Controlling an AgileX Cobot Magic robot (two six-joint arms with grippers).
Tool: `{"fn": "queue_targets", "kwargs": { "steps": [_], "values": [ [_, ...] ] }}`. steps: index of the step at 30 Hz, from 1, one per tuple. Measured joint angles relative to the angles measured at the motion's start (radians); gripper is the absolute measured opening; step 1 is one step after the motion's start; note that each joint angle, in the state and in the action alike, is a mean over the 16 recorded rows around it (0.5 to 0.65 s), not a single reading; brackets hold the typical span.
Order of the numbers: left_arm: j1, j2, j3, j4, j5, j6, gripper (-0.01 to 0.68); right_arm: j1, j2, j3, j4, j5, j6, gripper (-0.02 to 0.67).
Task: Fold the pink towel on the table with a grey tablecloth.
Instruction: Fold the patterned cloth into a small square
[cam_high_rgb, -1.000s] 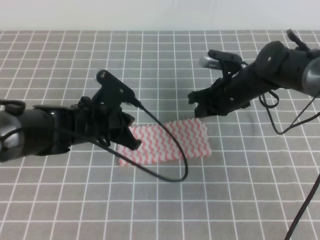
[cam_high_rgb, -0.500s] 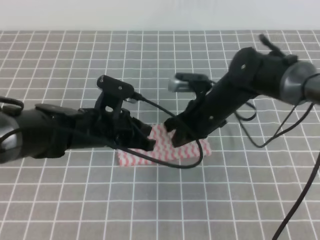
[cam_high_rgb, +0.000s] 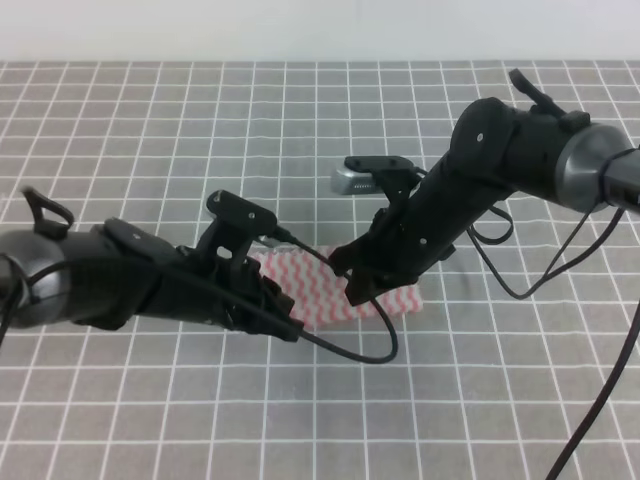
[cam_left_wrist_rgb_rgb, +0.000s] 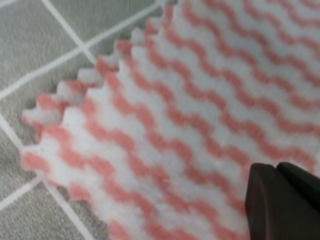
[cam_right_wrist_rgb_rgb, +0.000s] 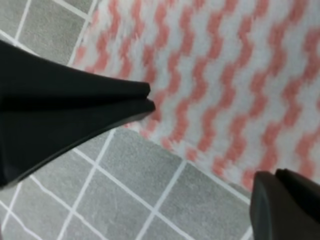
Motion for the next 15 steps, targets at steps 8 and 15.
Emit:
{"fn": "queue_targets", "kwargs": {
  "steps": [8,15],
  "values": [
    [0.001,0.025,0.0,0.058,-0.011,-0.03,-0.001,-0.002,0.026,0.0,-0.034,0.025,0.004,-0.015],
    [0.017,0.029,0.0,0.091,-0.011,-0.056,-0.001,-0.014,0.052,0.0,-0.048,0.041,0.008,-0.015]
  ]
}}
